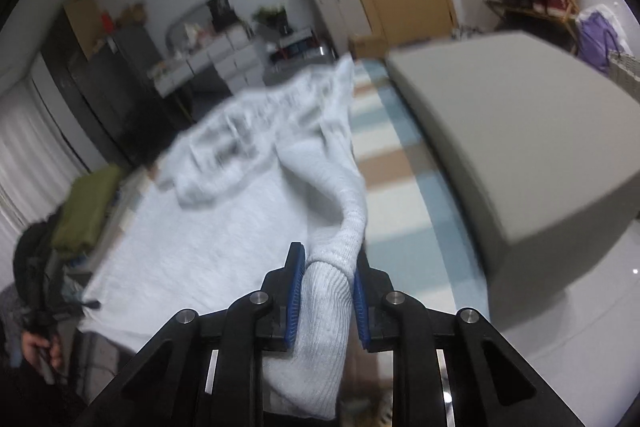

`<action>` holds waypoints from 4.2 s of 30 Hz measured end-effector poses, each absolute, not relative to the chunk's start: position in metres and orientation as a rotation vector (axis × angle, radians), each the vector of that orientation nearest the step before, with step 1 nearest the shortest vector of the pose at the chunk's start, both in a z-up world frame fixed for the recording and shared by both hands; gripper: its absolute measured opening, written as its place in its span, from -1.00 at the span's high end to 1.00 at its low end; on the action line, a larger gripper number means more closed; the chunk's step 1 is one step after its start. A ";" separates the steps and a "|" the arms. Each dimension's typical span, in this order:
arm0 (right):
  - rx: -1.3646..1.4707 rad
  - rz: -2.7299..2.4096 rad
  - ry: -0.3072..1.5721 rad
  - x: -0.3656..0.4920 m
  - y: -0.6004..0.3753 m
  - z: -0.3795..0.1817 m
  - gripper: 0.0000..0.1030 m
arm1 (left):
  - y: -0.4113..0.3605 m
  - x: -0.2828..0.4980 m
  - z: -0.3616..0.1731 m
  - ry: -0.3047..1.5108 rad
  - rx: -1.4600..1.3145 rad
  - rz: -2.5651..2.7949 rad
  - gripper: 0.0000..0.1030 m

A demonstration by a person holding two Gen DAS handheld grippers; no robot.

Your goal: Fold large clothes

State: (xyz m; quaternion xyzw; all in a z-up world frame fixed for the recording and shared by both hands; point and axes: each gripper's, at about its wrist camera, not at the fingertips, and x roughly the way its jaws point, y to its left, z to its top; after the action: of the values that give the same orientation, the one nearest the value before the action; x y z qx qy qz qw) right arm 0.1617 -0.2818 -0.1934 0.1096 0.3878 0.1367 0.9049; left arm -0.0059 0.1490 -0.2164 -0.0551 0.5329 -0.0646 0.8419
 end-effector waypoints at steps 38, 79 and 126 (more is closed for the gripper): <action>0.602 0.622 0.646 0.164 -0.276 -0.084 0.88 | 0.162 0.054 -0.084 0.864 -0.371 -0.412 0.91; 0.343 0.399 0.555 0.435 -0.288 -0.126 -0.52 | 0.147 0.331 -0.178 1.084 0.066 -0.406 -0.60; 0.091 0.460 0.744 0.400 -0.226 -0.150 0.90 | 0.150 0.247 -0.166 1.019 0.003 -0.327 0.80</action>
State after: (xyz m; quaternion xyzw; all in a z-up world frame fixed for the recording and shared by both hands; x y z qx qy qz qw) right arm 0.3996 -0.2256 -0.1500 0.0442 0.3602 0.2227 0.9048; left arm 0.2467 0.1497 -0.1657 0.0017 0.4854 -0.1558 0.8603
